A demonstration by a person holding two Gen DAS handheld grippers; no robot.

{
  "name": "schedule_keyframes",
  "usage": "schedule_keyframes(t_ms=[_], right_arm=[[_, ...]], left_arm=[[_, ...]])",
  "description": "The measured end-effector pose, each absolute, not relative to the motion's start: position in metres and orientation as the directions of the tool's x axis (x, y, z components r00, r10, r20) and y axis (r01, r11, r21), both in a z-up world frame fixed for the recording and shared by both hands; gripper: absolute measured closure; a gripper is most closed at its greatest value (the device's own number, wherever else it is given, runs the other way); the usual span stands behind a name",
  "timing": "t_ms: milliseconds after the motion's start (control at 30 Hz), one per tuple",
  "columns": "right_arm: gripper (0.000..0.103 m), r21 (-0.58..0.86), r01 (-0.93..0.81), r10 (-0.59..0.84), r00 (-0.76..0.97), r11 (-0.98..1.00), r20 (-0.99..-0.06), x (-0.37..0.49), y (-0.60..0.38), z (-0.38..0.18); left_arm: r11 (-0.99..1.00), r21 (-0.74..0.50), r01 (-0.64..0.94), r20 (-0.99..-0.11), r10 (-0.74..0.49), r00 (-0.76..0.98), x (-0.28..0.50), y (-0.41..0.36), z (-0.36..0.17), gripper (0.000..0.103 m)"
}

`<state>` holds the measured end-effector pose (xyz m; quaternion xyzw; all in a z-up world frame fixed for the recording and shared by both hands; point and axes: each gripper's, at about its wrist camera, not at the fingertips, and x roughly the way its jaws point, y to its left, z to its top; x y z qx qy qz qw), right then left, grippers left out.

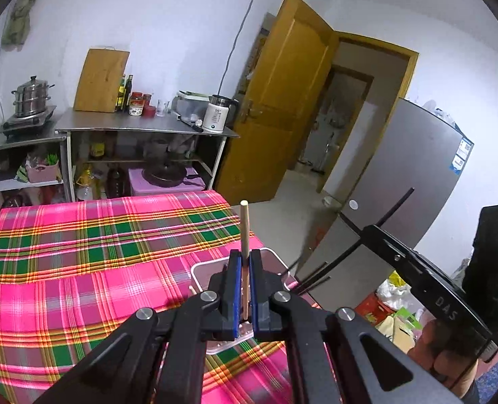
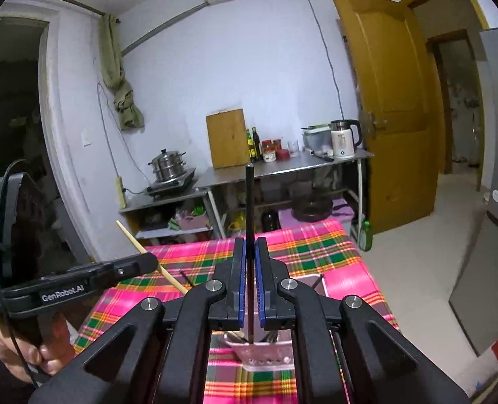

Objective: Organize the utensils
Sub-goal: 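Open the left tool into the holder while the right tool lowers its black chopstick in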

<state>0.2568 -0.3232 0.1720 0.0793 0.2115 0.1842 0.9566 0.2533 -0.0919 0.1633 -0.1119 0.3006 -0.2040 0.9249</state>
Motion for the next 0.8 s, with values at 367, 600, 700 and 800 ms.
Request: schedule_keyframes(t_ms=[367,600,700,800], right_arm=[[0.098,0.189,-0.312,0.364,0.836,0.931,-0.412,0.271,-0.305,0.14],[0.098,0.163,-0.306,0.347,0.825,0.938,-0.447,0.275,-0.298,0.116],[0.098,0.159,-0.302,0.341,0.818,0.94,-0.463,0.276,-0.295,0.108],[0.098,0.155,-0.295,0.333,0.808,0.943,-0.486,0.279,-0.294,0.1]], left_arm=[[0.913,-0.29,0.287,-0.576,-0.406,0.71,0.275,-0.103,0.121,0.099],[0.913,-0.282,0.294,-0.598,-0.407,0.69,0.279,-0.108,0.102,0.099],[0.912,-0.285,0.294,-0.612,-0.41,0.677,0.282,-0.111,0.093,0.099],[0.913,-0.286,0.292,-0.626,-0.408,0.664,0.284,-0.113,0.085,0.099]])
